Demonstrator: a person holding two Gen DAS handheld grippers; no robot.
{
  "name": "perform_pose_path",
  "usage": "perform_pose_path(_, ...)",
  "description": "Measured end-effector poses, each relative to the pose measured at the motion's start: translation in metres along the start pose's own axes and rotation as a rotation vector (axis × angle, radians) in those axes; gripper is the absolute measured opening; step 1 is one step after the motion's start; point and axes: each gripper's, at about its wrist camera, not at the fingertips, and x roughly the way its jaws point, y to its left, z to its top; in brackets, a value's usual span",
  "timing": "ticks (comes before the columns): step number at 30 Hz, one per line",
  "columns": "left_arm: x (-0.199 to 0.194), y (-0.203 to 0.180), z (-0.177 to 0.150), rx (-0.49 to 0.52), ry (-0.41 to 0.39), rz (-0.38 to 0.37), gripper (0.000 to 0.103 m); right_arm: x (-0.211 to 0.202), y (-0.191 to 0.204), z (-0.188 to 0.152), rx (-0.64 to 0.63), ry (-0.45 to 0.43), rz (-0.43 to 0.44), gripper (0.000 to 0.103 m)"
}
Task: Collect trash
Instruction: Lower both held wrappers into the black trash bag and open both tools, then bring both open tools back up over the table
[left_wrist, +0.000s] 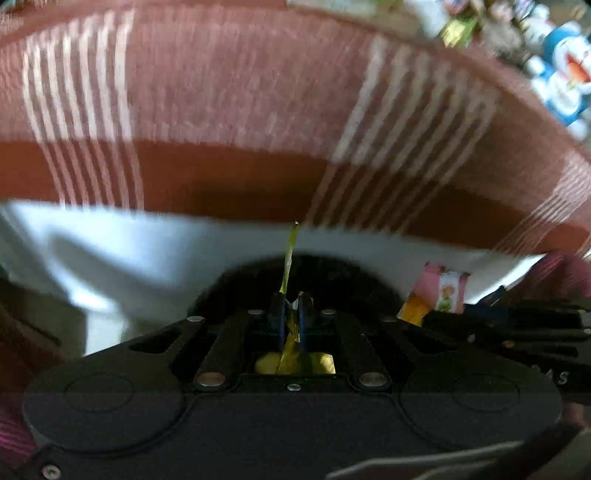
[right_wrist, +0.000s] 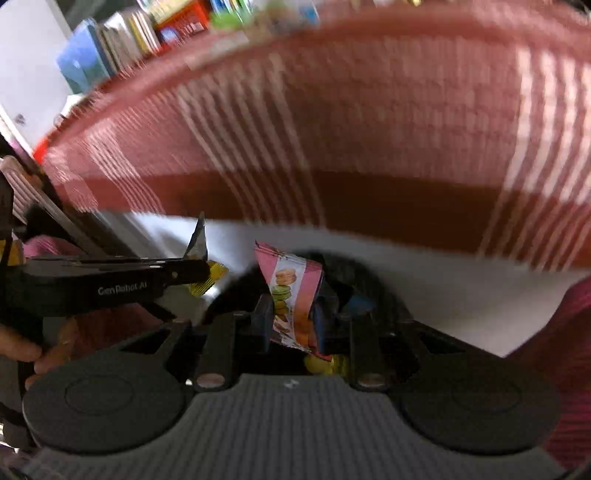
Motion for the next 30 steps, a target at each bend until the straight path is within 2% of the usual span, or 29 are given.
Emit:
perform_pose_path(4, 0.018, 0.005, -0.008, 0.016, 0.054, 0.029, 0.009, 0.020, -0.006, -0.007, 0.023, 0.040, -0.011, 0.028)
perform_pose_path(7, 0.022, 0.008, -0.011, 0.007, 0.066, 0.037, 0.015, 0.026, -0.006, -0.009, 0.033, 0.050, -0.012, 0.033)
perform_pose_path(8, 0.023, 0.008, -0.012, 0.007, 0.066, 0.041, 0.020, 0.028, -0.006, -0.010, 0.036, 0.051, -0.011, 0.035)
perform_pose_path(9, 0.024, 0.008, -0.011, 0.008, 0.067, 0.045, 0.025, 0.029, -0.006, -0.011, 0.037, 0.052, -0.009, 0.041)
perform_pose_path(10, 0.025, 0.009, -0.012, 0.007, 0.069, 0.050, 0.039, 0.030, -0.005, -0.010, 0.038, 0.052, -0.010, 0.054)
perform_pose_path(11, 0.025, 0.010, -0.013, 0.005, 0.070, 0.058, 0.052, 0.031, -0.006, -0.011, 0.040, 0.051, -0.005, 0.061)
perform_pose_path(21, 0.019, 0.014, 0.000, -0.008, 0.060, 0.064, 0.068, 0.023, -0.004, -0.002, 0.029, 0.028, -0.019, 0.066)
perform_pose_path(26, 0.005, 0.008, 0.008, -0.002, 0.033, 0.064, 0.080, 0.015, 0.001, 0.003, 0.002, 0.000, -0.024, 0.068)
perform_pose_path(30, -0.013, 0.008, 0.016, 0.003, 0.003, 0.067, 0.081, 0.006, 0.007, 0.009, -0.028, -0.030, -0.025, 0.070)
